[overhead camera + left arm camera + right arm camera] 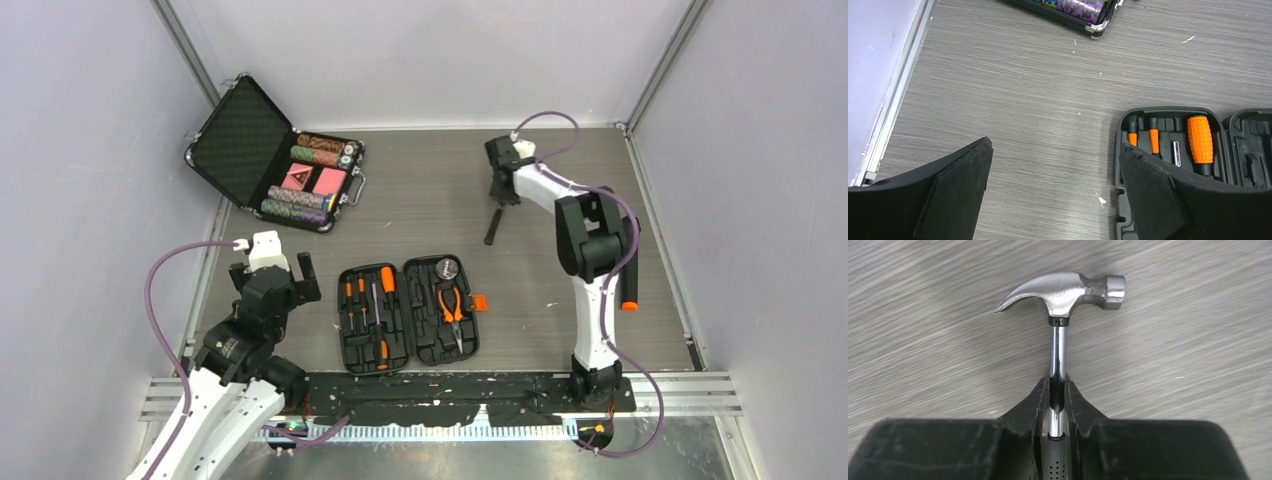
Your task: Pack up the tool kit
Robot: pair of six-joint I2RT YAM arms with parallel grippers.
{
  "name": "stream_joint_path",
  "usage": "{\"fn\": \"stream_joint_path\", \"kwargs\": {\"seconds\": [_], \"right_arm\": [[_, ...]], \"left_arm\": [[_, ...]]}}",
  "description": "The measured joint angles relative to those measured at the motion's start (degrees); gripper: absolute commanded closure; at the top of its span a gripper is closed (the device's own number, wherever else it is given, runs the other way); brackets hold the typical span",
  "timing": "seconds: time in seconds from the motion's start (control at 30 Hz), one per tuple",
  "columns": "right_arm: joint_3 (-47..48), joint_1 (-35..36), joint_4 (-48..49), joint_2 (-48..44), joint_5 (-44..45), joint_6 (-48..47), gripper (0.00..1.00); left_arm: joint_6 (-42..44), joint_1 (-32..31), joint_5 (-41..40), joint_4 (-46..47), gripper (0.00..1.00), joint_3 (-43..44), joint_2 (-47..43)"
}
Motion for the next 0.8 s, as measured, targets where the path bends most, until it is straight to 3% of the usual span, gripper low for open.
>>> {"fn": "stream_joint_path", "kwargs": {"seconds": [0.17, 0.3, 0.43, 0.57, 0.8], "right_arm": [[-9.3, -5.6, 3.5, -5.9, -2.3, -5.8, 0.95], [-19.3, -5.7, 4.6, -13.0, -5.1, -10.3, 0.94], [-26.6, -4.9, 4.8, -18.6, -8.7, -14.1, 0.84], [-31.1, -4.6, 4.9, -22.1, -11.1, -15.8, 0.66], [-32.1, -5.0, 3.9, -23.2, -13.2, -16.7, 0.59]], "left_arm": [[0.3, 0.0, 0.0, 0.5, 0.03, -0.4, 0.0], [0.7, 0.1, 0.1, 0.7, 0.03, -0.5, 0.1], [0.9, 0.2, 0.3, 0.7, 0.03, -0.5, 0.4], [0.9, 0.2, 0.5, 0.7, 0.03, -0.5, 0.5], [0.9, 0.3, 0.7, 0.7, 0.03, -0.5, 0.5]]}}
